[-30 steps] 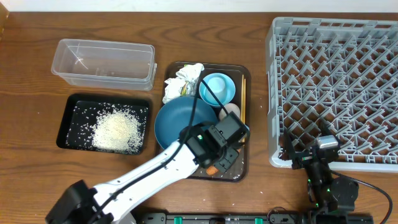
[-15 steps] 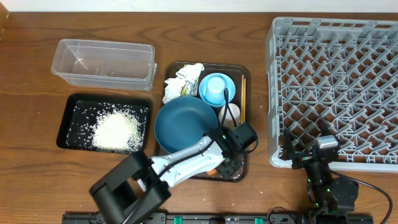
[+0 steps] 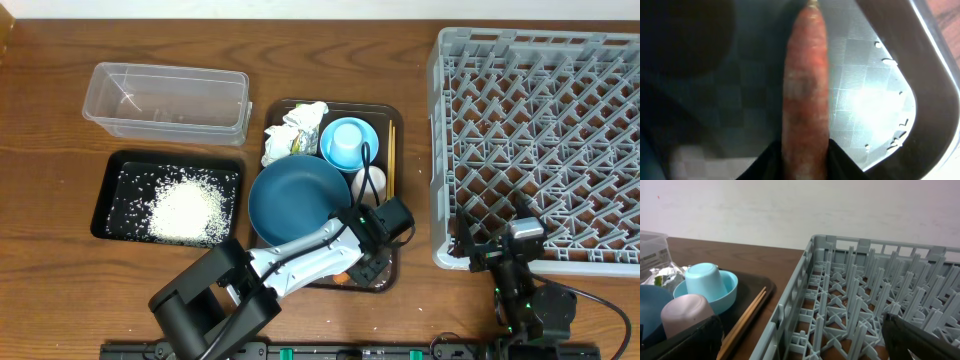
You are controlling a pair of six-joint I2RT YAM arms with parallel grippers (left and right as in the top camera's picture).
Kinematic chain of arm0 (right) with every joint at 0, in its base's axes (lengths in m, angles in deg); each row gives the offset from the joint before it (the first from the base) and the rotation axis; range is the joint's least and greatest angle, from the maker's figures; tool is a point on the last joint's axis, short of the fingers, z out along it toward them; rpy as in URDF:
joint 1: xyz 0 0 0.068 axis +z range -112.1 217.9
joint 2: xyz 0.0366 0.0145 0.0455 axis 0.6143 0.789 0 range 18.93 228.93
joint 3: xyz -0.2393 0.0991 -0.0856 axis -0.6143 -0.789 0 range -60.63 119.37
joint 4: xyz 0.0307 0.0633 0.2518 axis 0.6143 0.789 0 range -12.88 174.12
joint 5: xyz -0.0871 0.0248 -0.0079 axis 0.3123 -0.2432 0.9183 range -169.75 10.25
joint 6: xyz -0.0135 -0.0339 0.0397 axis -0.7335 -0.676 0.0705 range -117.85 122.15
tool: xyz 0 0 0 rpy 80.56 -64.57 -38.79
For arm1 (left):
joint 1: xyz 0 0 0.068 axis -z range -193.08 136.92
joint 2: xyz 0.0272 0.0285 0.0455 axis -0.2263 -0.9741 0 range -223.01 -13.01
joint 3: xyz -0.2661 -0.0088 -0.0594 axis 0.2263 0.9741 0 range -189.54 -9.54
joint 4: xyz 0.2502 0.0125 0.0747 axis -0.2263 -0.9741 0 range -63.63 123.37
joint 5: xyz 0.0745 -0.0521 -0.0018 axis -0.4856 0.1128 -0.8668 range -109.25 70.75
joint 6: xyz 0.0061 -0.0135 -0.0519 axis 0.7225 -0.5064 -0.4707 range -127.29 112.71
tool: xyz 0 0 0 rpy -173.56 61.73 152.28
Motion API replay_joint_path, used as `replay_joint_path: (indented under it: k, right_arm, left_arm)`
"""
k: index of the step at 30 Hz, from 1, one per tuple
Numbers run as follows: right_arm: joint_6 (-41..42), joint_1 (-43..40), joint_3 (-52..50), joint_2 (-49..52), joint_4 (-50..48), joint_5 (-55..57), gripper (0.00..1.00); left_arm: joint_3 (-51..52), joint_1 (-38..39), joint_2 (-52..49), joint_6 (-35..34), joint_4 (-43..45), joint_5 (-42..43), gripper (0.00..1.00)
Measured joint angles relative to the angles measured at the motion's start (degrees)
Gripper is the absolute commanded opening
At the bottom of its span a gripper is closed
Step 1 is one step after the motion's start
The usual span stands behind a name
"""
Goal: Sort waste into correct bins and load items into the dishwasher rack
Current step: 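Lift the carrot with the left gripper, then move the carrot to the black tray and release it on the rice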
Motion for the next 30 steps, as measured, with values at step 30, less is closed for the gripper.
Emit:
replay_joint_path:
  k: [30]
  right_arm:
    - [0.02, 0.0, 0.0, 0.0, 0.0, 0.0, 0.99]
  left_arm:
    - [-3.45, -31.3, 28.26, -6.67, -8.66, -4.15, 0.22]
